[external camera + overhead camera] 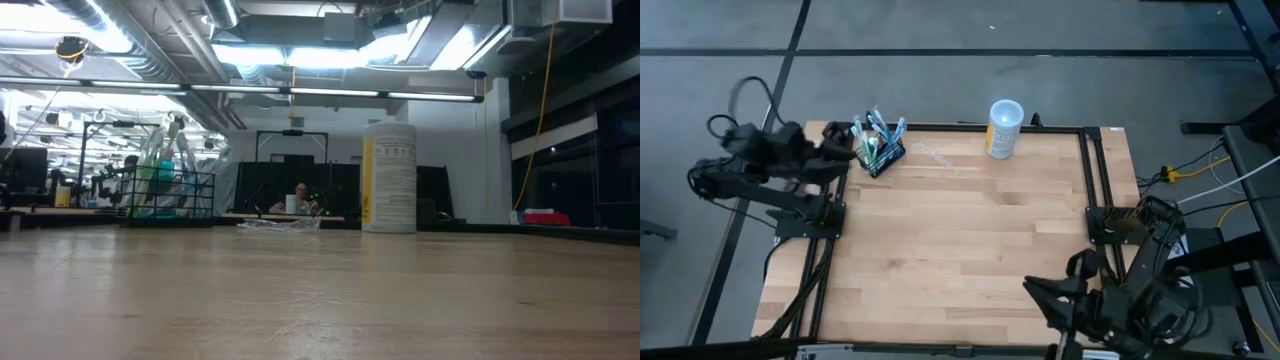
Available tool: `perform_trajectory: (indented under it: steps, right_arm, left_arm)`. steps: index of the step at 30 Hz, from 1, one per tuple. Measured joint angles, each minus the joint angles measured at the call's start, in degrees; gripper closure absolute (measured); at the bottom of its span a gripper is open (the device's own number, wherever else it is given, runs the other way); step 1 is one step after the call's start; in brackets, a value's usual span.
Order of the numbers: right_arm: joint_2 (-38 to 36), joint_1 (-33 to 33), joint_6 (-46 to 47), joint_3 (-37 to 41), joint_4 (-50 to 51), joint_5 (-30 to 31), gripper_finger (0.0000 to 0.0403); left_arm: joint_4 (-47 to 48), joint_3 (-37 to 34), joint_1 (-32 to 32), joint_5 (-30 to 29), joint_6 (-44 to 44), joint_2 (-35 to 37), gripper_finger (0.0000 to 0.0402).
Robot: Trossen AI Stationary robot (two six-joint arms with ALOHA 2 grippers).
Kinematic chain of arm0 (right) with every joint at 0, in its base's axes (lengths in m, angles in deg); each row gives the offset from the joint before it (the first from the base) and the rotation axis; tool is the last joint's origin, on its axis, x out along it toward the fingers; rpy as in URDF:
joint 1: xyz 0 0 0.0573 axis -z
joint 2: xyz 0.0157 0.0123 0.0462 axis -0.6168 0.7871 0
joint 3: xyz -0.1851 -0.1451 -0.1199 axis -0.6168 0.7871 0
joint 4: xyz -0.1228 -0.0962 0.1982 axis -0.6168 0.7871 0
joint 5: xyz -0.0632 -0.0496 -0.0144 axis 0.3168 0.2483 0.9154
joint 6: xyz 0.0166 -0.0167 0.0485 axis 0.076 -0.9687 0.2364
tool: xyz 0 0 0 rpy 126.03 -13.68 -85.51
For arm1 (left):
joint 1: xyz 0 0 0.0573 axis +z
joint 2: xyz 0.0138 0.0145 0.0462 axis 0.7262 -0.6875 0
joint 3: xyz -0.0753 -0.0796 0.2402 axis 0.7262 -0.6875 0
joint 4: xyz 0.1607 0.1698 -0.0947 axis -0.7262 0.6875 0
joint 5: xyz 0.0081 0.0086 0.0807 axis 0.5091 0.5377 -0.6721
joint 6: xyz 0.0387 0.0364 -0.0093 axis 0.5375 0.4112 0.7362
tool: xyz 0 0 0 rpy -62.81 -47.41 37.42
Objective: Pick & Place toothbrushing station
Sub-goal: Return to Home Position
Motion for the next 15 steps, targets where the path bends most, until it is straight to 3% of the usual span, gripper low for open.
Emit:
perform_trajectory:
  steps: [4, 8, 15]
  right_arm:
    - [0.00, 0.86, 2.72, 0.00, 2.58, -6.68, 0.0362]
    - [-0.02, 1.86, 6.48, 0.00, 9.00, -13.17, 0.0362]
    - [-7.86, -6.25, 7.82, -0.01, 23.35, -10.58, 0.0362]
  left_arm:
    - [-10.36, 0.04, -2.33, 8.85, 1.24, -0.84, 0.0286]
    - [-2.02, -0.02, -2.44, 9.41, 1.90, 0.74, 0.0290]
    - [9.23, 2.93, -2.43, -5.23, 12.23, 8.04, 0.0303]
